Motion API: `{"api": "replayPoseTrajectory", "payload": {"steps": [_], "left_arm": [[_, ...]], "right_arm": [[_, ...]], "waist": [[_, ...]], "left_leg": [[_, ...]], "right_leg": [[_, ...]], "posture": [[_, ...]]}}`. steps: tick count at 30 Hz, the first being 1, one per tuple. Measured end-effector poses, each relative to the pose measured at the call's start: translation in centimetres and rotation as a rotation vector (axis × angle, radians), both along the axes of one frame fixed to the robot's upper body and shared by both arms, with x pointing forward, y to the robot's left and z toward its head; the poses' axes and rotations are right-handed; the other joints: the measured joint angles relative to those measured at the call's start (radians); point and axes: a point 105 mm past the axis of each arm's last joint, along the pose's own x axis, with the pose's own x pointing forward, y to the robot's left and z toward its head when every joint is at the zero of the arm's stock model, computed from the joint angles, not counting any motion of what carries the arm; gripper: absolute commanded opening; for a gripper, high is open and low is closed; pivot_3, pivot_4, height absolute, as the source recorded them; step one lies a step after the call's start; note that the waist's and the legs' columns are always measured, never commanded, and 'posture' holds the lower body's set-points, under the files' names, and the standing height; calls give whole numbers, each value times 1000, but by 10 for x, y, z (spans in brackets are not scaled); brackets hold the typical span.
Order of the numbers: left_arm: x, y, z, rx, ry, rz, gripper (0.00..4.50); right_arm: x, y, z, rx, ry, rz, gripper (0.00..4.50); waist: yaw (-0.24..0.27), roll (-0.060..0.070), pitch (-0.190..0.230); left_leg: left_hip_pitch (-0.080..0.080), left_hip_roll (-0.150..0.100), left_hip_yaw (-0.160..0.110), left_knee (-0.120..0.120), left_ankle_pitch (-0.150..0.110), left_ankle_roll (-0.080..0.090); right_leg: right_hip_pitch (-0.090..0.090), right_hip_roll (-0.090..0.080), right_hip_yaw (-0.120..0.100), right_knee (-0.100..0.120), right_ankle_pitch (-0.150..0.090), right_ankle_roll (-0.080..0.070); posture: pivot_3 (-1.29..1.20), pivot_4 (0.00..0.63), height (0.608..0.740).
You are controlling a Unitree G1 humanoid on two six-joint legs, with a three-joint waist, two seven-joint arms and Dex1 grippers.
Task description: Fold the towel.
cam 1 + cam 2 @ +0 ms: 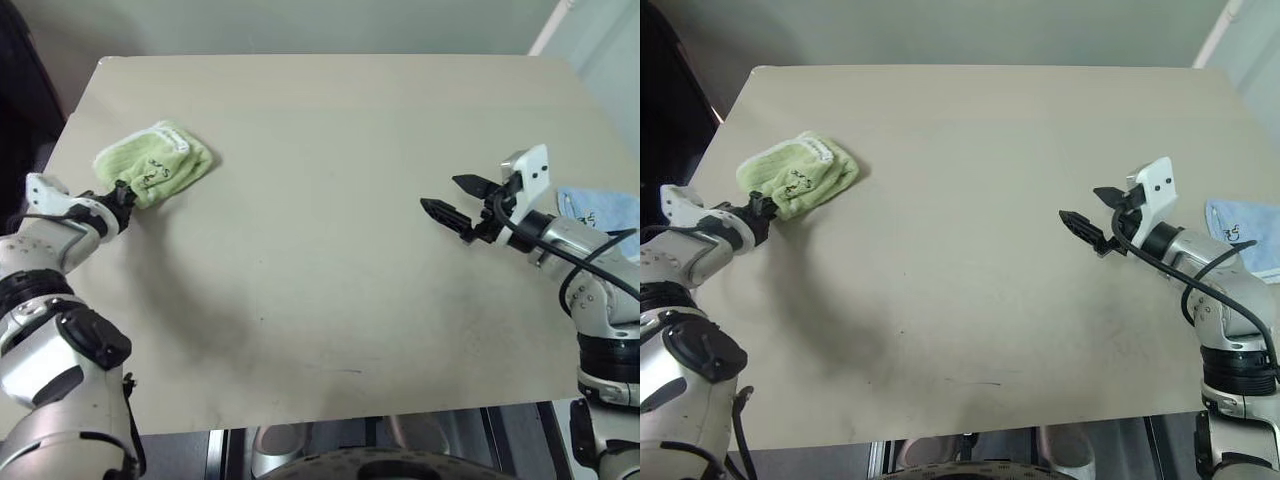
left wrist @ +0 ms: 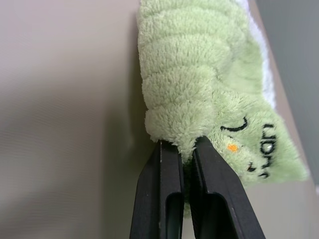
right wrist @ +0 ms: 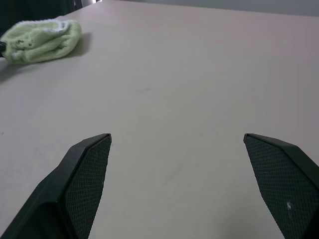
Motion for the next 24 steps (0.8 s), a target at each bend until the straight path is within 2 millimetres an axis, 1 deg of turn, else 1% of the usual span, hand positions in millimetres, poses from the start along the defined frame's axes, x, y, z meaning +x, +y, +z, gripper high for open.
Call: {"api": "replayPoseTrajectory", "payload": {"steps": [2, 4, 6, 8, 10, 12, 14, 16, 19, 22, 24], "left_arm": [[-7, 9, 3, 5, -23, 59, 77], [-15, 14, 0, 6, -50, 143, 77], [-22, 13, -8, -11, -70, 206, 77], [-27, 11, -11, -35, -94, 258, 77], [-31, 12, -4, -39, -118, 306, 77], [-35, 13, 8, -33, -156, 348, 77], [-38, 13, 14, -41, -181, 398, 77], [-39, 7, 13, -71, -185, 435, 77], [-37, -7, 5, -104, -166, 463, 77], [-33, -26, 0, -118, -143, 452, 77], [-31, -32, -5, -124, -118, 438, 77]], "right_arm": [[3, 2, 1, 0, -4, 9, 4500], [7, 5, 2, 7, -13, 22, 4500], [8, 10, 1, 11, -16, 37, 4500], [10, 16, -3, 15, -6, 57, 4500], [9, 21, -6, 12, -5, 72, 4500], [10, 21, -7, 5, -10, 71, 4500], [11, 20, -8, 1, -11, 64, 4500], [12, 20, -8, 4, -17, 64, 4500], [12, 20, -8, 2, -24, 62, 4500], [11, 20, -9, 2, -24, 60, 4500], [11, 19, -10, 0, -22, 58, 4500]], "waist": [[-1, 0, 0], [-2, 0, 0], [-3, -1, 0], [-2, -3, 0], [-2, -5, 0], [-2, -5, 0], [-1, -5, 0], [-2, -5, 0], [-2, -6, 1], [-2, -6, 1], [-3, -6, 1]], "left_leg": [[0, 0, 0, 0, 0, -1], [1, 0, 0, 1, 0, -1], [1, 1, 0, 3, 0, -1], [0, 1, 0, 4, 0, -1], [0, 2, -1, 5, 1, -1], [0, 2, -1, 5, 1, -1], [2, 2, -1, 5, 0, -1], [5, 2, -1, 5, -1, 2], [9, 2, -1, 5, -5, 8], [12, 3, -1, 5, -3, 8], [12, 4, -1, 5, -3, 7]], "right_leg": [[0, 0, 0, 1, 0, 0], [1, 1, 0, 1, 1, -1], [1, 1, 0, 1, 1, -1], [1, 2, 0, 2, 2, -2], [2, 4, -1, 1, 4, -3], [2, 4, -1, 1, 6, -3], [4, 4, -1, 0, 7, -3], [7, 4, -1, 0, 8, -4], [11, 4, -1, 0, 11, -5], [13, 5, -1, 0, 13, -5], [13, 7, -1, 0, 14, -7]], "posture": [[0, 150, 740], [0, 150, 740], [0, 150, 740], [0, 150, 740], [0, 150, 740], [0, 150, 740], [0, 150, 740], [0, 150, 740], [0, 150, 740], [0, 150, 740], [0, 150, 740]]}}
